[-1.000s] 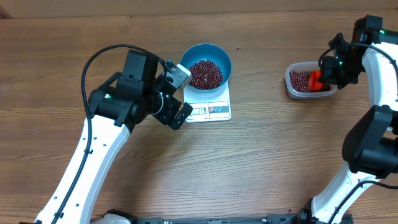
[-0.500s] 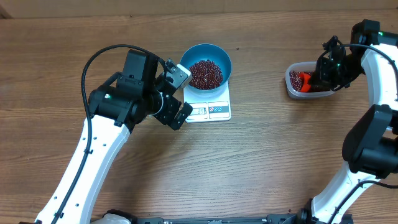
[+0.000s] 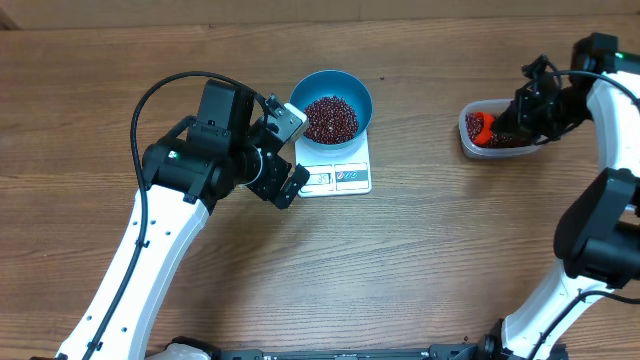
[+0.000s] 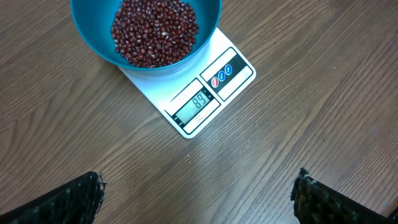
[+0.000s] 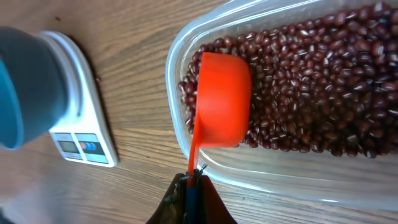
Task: Scoop item into bowl and weigh 150g on scale
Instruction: 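Return the red cup to the bean container and scoop again, then carry the filled red cup over the teal bowl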
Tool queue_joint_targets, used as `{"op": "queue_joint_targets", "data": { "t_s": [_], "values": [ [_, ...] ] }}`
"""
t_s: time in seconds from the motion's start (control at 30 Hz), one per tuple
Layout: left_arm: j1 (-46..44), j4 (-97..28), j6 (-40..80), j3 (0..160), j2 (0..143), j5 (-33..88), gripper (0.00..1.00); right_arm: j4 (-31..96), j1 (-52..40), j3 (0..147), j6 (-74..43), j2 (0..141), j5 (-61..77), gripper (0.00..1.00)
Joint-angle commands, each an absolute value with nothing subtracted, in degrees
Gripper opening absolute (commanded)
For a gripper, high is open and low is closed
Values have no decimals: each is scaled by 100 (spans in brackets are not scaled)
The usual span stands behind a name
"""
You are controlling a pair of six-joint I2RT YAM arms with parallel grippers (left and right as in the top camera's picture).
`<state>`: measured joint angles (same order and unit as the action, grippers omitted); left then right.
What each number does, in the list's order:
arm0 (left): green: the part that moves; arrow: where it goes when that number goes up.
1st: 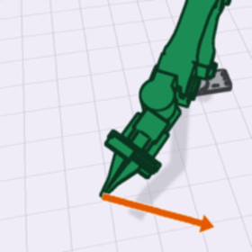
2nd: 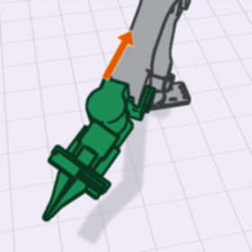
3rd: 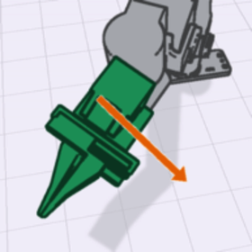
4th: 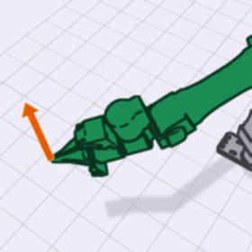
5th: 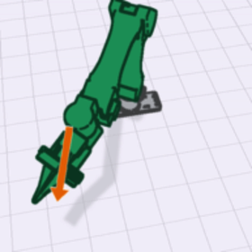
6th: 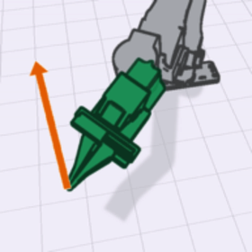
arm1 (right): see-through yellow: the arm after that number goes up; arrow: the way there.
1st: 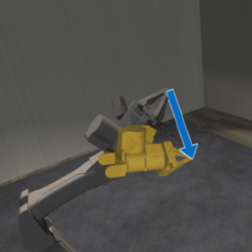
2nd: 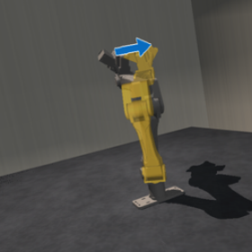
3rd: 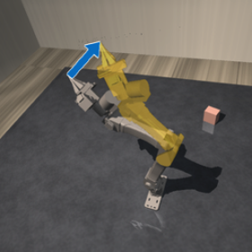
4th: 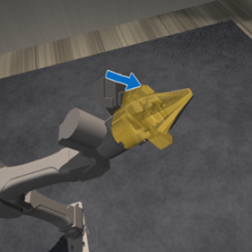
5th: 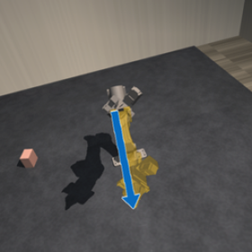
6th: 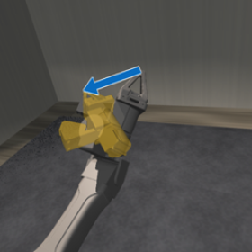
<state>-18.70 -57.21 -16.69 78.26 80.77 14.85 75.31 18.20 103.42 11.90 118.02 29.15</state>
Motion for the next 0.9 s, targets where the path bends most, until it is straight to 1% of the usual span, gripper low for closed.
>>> {"op": "queue_joint_targets", "data": {
  "t_s": [0.0,0.3,0.47,0.67,0.87],
  "values": [
    [-1839,-5697,-1629,7944,8014,1594,100,7529,2167,10280,1262,11609,3575,4],
    [-1839,-5697,-1629,7944,8014,1594,99,7756,2947,10280,1697,11609,4372,4],
    [-1839,-5697,-1629,7944,8014,1594,99,7964,3262,10280,2112,11609,5092,4],
    [-1839,-5697,-1629,7946,8014,1594,99,8206,3212,10280,2434,11607,5690,4],
    [-1839,-5697,-1629,7946,8014,1594,99,8289,2757,10280,2427,11607,6031,4]
  ]
}}
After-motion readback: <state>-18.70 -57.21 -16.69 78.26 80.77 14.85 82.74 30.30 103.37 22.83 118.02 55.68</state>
